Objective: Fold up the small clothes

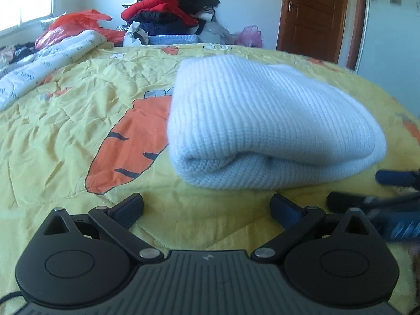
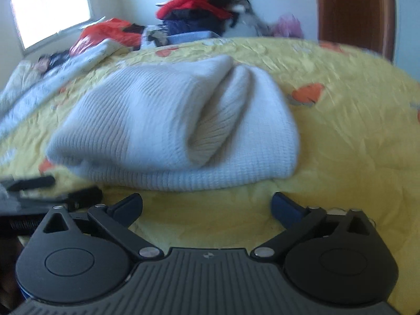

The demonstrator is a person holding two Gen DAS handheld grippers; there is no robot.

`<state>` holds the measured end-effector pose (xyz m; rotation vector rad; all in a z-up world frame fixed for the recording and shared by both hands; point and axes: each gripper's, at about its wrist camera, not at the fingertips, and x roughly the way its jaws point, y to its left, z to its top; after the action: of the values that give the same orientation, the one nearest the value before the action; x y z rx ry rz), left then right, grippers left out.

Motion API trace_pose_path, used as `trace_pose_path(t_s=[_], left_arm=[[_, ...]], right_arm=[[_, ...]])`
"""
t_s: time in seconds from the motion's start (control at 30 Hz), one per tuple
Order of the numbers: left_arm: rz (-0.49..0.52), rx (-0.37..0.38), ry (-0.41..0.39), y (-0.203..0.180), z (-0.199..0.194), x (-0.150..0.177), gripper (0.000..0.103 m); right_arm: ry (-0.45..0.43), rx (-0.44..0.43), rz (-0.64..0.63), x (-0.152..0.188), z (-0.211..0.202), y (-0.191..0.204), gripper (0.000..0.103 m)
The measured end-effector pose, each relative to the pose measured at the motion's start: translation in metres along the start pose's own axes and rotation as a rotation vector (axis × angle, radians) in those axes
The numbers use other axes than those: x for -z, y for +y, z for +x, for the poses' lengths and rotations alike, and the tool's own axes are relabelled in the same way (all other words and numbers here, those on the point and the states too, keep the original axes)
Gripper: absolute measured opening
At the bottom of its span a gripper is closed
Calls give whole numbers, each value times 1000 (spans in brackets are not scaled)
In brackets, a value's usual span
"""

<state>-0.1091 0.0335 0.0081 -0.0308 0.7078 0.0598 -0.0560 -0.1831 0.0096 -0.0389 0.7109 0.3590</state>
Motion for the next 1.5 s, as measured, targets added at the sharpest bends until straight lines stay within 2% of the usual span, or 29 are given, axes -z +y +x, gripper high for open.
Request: trace_pose_path(t_s=[0.07,1.5], left_arm=[[-3,-10,-1,0,1,0,103],[7,-6,4,1,1,-1,103]], right_arm=[[0,49,-76,4,4,11,100],[-12,64,-66,7,1,12,101]])
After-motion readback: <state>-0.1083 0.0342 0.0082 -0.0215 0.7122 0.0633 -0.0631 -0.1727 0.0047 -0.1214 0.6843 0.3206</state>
